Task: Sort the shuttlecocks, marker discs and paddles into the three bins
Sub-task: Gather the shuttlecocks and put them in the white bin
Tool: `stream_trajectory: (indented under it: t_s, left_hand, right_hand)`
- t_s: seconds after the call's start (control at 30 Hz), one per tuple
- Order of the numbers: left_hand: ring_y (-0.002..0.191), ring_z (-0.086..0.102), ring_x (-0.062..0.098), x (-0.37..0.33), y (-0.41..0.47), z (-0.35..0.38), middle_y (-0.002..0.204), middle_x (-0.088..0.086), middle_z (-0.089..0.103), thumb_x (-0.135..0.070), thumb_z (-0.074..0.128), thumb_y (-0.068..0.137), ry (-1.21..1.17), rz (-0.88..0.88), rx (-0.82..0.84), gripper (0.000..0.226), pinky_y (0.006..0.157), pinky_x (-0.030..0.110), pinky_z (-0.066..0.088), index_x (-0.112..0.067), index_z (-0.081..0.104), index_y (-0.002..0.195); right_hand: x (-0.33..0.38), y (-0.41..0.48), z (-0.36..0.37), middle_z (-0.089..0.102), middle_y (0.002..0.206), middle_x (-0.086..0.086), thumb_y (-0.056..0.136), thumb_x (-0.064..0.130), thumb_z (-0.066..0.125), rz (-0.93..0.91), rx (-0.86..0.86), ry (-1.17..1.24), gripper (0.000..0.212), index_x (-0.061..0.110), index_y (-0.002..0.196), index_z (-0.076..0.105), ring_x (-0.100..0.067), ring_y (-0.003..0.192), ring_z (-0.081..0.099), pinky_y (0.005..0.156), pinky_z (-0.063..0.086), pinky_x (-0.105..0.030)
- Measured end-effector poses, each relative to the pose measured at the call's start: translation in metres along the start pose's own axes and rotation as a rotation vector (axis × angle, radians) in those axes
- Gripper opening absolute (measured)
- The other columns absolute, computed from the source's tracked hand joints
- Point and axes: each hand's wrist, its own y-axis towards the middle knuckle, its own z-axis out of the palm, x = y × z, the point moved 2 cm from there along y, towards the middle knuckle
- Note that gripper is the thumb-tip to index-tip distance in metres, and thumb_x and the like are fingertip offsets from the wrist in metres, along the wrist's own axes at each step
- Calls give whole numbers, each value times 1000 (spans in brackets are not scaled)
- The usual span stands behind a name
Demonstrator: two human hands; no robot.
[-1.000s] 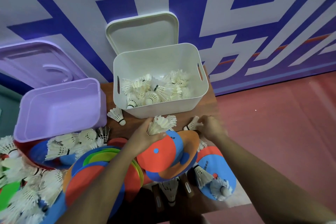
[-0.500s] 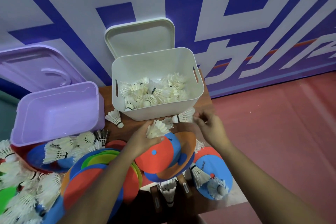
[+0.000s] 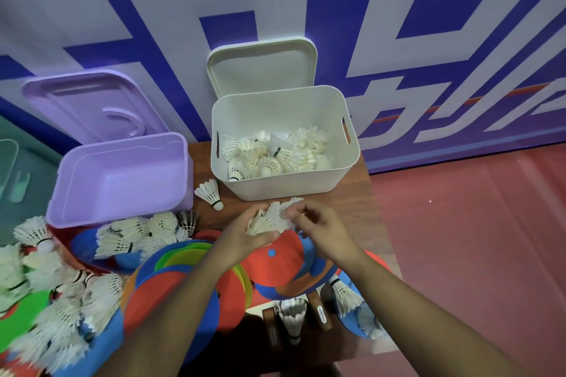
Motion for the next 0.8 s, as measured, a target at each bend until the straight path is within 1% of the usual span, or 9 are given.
stream_trajectory:
  t_s: [0.1,0.23,0.33,0.4,0.47,0.53,0.67,0.73,0.8]
  left_hand:
    - [90,63,-11,7,-11,-9,104,-20,68,-25,78,81,-72,-31,-68,47,76,7,45,-44,54,116]
    - [87,62,-14,7,-21,-14,109,-14,66,-21,75,84,-99,-24,-95,47,73,3,44,-37,53,123]
    - [78,59,-20,0,-20,-19,102,-17,64,-14,73,85,-112,-11,-106,46,69,0,42,-32,51,121]
    - [75,58,-21,-2,-20,-22,100,-18,63,-14,72,86,-110,-12,-116,44,67,-1,41,-32,51,120]
    - [76,58,-22,-1,-20,-26,101,-19,61,-16,72,86,-117,-12,-134,46,67,-1,41,-33,51,122]
    - [77,58,-21,1,-21,-28,102,-19,61,-18,72,86,-128,-18,-154,47,66,-1,41,-32,51,124]
    - [86,60,-16,9,-24,-31,111,-14,64,-25,74,84,-140,-29,-170,48,71,2,43,-37,52,125]
    - [90,59,-18,10,-25,-33,113,-18,62,-28,74,84,-143,-32,-179,49,74,3,42,-41,51,124]
    - [88,58,-19,7,-26,-35,112,-19,61,-27,74,84,-136,-23,-187,48,75,5,42,-40,51,124]
  right_hand:
    - [-15,20,-9,61,65,3,88,13,59,50,-175,-216,17,12,71,62,-14,64,56,62,45,-30]
    - [-29,49,-1,42,57,6,86,30,62,162,-41,-705,32,19,62,43,-20,63,48,50,28,-29]
    - [-28,61,10,44,60,4,92,34,60,259,-11,-710,38,17,60,45,-16,63,48,62,29,-25]
    - [-31,69,17,59,66,-3,91,37,62,316,-7,-670,40,19,58,49,-21,70,57,66,31,-24]
    - [-36,74,23,72,96,-14,89,39,63,353,-17,-668,30,11,78,69,-30,92,64,69,34,-25]
    - [-43,79,24,70,106,-18,89,31,62,344,-22,-712,28,6,95,72,-33,99,64,70,35,-25]
    - [-50,82,17,63,81,-23,86,8,50,298,-39,-767,24,12,63,55,-32,73,56,56,33,-26]
    - [-51,78,13,65,80,-22,86,6,48,215,-30,-795,27,13,60,45,-26,67,49,58,30,-28]
    - [-44,66,10,67,80,-19,88,7,48,113,-20,-819,23,13,66,49,-25,64,48,59,30,-29]
